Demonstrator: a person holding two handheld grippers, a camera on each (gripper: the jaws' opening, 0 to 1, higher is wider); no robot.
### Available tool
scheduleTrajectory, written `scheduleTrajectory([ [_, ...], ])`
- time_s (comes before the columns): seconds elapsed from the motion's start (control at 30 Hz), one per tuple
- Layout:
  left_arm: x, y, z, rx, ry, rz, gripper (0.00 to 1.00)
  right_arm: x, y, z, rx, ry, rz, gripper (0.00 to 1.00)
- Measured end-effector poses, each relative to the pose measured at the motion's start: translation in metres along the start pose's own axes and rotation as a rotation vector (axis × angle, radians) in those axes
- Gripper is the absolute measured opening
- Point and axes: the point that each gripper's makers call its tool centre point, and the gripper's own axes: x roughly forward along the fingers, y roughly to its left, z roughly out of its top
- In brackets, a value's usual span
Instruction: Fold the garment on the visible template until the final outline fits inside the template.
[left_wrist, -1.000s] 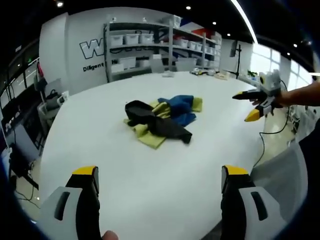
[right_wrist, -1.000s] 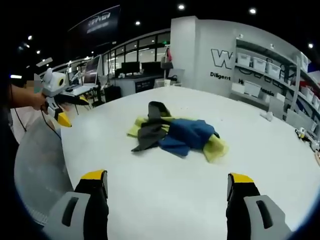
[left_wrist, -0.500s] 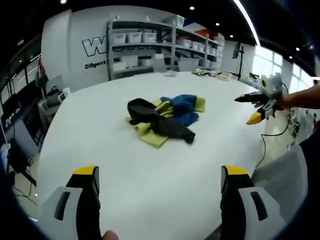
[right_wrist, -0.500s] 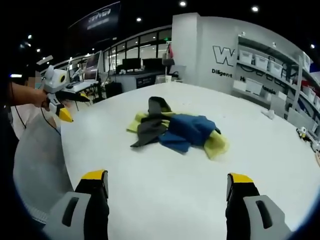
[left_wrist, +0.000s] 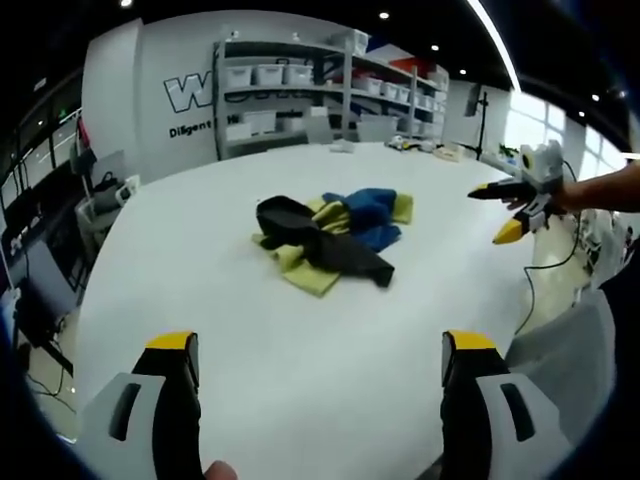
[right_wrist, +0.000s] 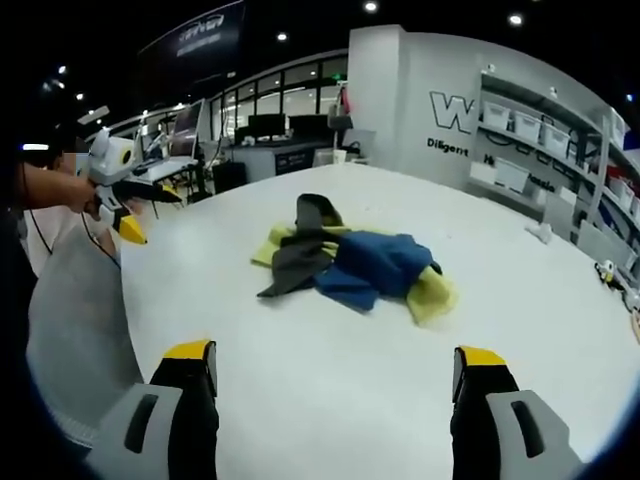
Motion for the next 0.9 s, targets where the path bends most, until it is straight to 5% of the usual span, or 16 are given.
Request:
scheduleTrajectory([
  [0.9,0.002,-0.002,0.007,0.006,-0.012,-0.002,0.97,-0.005,-0.009,0.008,0.042,-0.039,-0.017,0.97],
])
